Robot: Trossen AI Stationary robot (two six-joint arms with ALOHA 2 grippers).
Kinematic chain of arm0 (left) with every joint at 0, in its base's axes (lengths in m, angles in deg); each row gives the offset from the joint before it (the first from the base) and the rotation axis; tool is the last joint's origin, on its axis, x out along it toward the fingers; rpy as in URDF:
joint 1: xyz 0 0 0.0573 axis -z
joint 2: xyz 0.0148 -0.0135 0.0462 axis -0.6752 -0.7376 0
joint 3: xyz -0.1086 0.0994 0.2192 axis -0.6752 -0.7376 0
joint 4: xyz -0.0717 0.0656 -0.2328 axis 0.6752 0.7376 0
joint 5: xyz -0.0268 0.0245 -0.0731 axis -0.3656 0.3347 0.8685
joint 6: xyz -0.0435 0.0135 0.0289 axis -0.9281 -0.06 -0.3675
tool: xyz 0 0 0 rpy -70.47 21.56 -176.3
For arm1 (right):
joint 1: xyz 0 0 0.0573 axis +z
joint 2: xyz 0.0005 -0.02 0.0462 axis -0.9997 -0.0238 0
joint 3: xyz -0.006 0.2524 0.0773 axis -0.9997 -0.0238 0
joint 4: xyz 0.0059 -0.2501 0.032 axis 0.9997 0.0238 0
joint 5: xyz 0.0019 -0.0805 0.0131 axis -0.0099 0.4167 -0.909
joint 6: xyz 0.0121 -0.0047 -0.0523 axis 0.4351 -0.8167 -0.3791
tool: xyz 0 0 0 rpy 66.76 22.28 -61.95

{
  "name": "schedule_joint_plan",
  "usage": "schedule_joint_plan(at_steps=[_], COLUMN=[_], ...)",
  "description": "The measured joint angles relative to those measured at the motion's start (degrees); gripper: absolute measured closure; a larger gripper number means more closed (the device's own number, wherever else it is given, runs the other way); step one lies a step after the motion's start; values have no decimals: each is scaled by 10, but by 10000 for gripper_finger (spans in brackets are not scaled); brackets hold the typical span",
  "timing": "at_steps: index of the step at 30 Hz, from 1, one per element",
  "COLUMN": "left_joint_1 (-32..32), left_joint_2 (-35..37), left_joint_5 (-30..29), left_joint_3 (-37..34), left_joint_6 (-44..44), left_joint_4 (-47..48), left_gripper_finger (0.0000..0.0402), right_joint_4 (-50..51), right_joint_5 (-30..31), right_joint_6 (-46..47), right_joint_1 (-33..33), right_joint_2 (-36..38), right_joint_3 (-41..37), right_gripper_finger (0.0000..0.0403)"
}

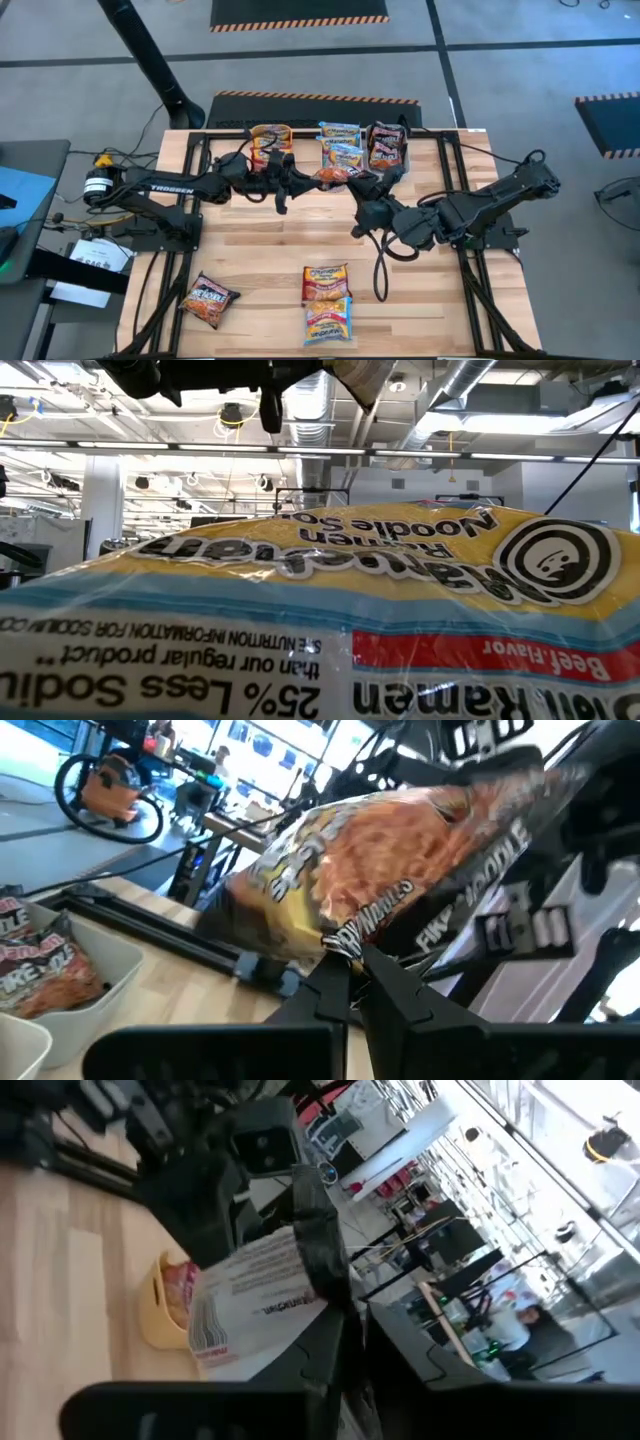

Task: Sort Maruchan noodles
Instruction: Put the black noodle pack into the gray bin

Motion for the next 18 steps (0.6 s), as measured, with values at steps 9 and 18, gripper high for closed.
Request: schedule_joint_plan(at_steps=[9, 18], left_joint_1=[0, 0], left_joint_2=[0, 1], left_joint_5=[12, 55], left_joint_3=[0, 0], left_joint_6=[42, 78], left_joint_4=[7, 12], left_gripper_finger=[401, 401], right_joint_4=[4, 30], right_joint_5=[79, 58], right_joint_6=[21, 158], right_joint_1=[43, 72], right_joint_2=[0, 47], right_joint_3=[0, 4], right_gripper_finger=[305, 300])
